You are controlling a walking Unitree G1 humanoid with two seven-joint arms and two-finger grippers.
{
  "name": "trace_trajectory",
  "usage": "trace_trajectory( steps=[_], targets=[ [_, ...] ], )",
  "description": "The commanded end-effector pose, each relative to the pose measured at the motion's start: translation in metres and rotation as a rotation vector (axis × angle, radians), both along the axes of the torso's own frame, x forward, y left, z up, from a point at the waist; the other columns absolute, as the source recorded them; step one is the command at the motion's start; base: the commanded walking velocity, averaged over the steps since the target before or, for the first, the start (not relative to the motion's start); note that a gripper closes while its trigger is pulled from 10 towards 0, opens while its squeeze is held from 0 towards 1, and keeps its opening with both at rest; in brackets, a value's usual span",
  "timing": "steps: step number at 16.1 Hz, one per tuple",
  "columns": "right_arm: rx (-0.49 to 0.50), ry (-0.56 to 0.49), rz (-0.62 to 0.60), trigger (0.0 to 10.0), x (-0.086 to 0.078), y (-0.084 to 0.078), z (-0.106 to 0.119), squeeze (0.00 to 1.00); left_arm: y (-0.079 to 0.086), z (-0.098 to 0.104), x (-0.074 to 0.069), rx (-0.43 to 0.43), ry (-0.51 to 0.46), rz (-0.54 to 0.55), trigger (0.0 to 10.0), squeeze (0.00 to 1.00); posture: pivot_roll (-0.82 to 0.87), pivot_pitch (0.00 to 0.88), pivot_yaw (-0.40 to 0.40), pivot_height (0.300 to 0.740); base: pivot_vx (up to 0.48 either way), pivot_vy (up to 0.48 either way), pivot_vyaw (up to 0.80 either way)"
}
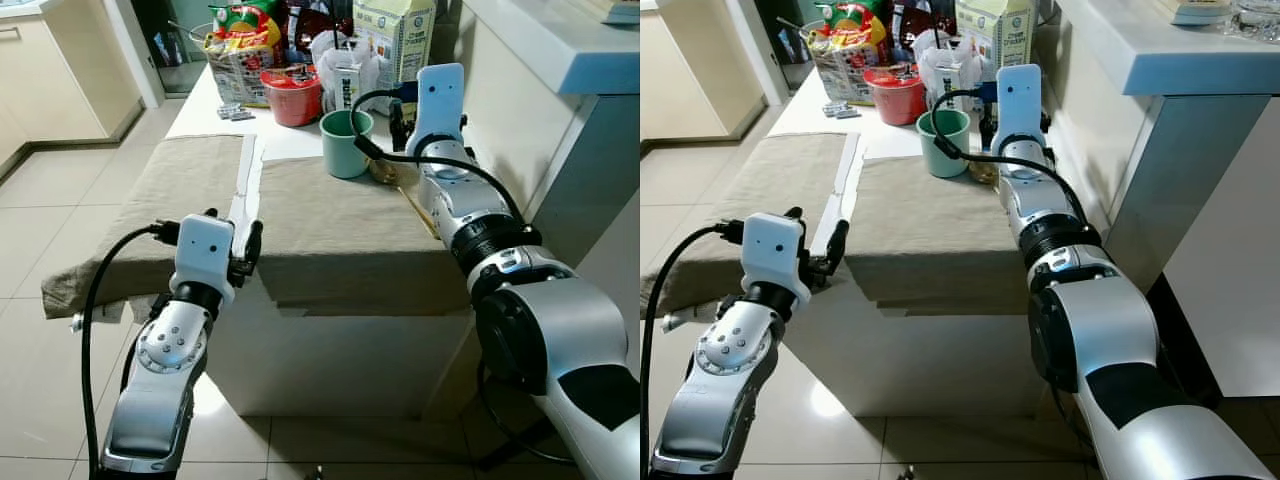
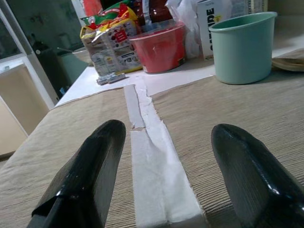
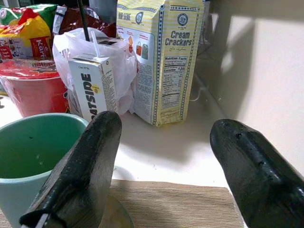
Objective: Setting the table
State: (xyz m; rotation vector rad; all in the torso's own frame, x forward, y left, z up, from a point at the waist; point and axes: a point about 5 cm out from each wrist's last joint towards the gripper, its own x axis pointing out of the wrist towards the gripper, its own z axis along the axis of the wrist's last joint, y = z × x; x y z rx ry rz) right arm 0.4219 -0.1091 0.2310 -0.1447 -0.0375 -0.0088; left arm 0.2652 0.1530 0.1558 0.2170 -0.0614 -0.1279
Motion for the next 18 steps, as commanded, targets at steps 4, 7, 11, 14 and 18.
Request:
trace_trajectory(
  steps=[4, 7, 11, 14, 18],
  targets=[
    [-0.003, -0.033, 0.006, 10.0, 0.0, 0.004, 0.005, 0.0, 0.008, 0.003, -0.001, 0.016, -0.014, 0.033, 10.0, 0.0, 0.01, 0.0, 0.07, 0.74, 0.0, 0.0, 0.0],
    [-0.029, 0.011, 0.023, 10.0, -0.001, 0.009, -0.002, 0.0, 0.009, 0.004, -0.001, 0.018, -0.02, 0.04, 10.0, 0.0, 0.02, 0.0, 0.065, 0.74, 0.0, 0.0, 0.0],
    [-0.044, 0.09, 0.039, 10.0, -0.001, 0.013, -0.011, 0.0, 0.011, 0.005, 0.0, 0.019, -0.025, 0.046, 10.0, 0.0, 0.02, 0.0, 0.063, 0.74, 0.0, 0.0, 0.0],
    [-0.063, 0.13, 0.053, 10.0, -0.002, 0.013, -0.019, 0.0, 0.012, 0.006, 0.0, 0.023, -0.027, 0.048, 10.0, 0.0, 0.03, 0.0, 0.064, 0.74, 0.0, 0.0, 0.0],
    [-0.092, 0.195, 0.081, 10.0, -0.004, 0.013, -0.027, 0.0, 0.011, 0.006, 0.0, 0.024, -0.026, 0.046, 10.0, 0.0, 0.02, 0.0, 0.065, 0.74, 0.0, 0.0, 0.0]
  ],
)
